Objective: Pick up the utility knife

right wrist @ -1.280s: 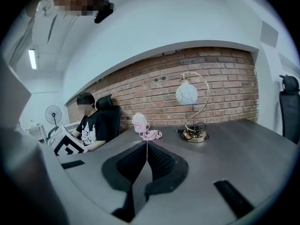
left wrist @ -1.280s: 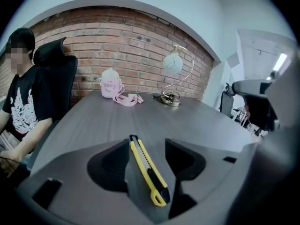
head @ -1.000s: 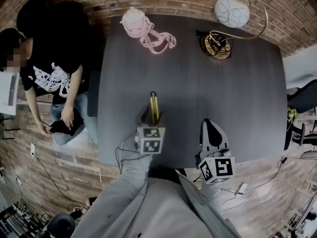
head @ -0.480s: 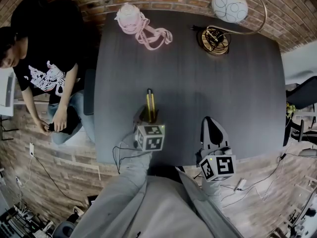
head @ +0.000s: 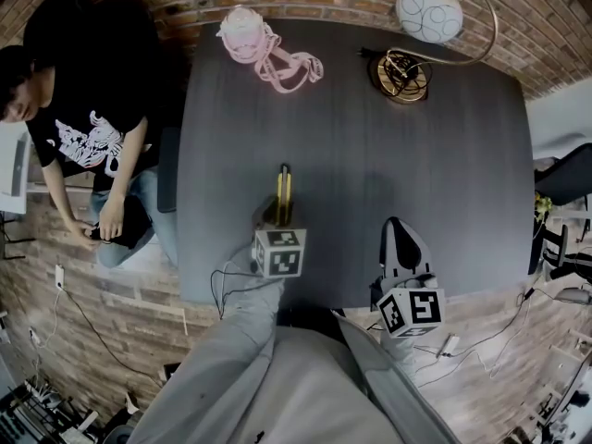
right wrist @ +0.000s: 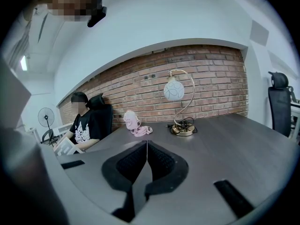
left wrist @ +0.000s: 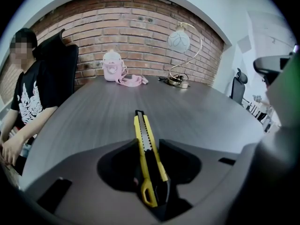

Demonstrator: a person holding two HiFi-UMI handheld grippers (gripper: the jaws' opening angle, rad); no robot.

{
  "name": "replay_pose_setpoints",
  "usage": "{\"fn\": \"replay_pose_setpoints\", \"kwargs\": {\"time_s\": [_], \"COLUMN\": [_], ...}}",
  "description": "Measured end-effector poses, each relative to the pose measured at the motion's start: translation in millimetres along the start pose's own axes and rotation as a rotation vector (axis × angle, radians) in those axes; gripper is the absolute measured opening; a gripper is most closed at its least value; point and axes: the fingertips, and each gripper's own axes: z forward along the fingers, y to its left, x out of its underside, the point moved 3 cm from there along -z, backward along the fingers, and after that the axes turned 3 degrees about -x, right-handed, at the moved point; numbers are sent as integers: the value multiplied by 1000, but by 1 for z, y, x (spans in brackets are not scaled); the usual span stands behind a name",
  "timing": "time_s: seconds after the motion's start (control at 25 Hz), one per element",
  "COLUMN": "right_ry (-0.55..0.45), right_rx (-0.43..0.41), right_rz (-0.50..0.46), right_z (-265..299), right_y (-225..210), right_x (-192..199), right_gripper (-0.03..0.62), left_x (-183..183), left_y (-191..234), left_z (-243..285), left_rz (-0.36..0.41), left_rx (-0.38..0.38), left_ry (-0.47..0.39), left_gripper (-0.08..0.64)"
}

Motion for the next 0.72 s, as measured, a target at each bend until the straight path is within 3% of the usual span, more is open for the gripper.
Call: {"fn": "replay_pose_setpoints", "kwargs": {"time_s": [0.24, 0.72], "right_ry": [6, -4], "right_rx": [3, -15], "right_rz": [-1, -24], "right_z": [-1, 14], "right_y": [-1, 7], "right_x": [0, -10], "right_gripper": [21, 21], "left_x": [1, -31], "left_y": [4, 24], "left_z": [-1, -20], "left_rz": [-38, -56], "left_rx": [35, 56], "left_ry": [13, -84], "left_gripper": [137, 135]}}
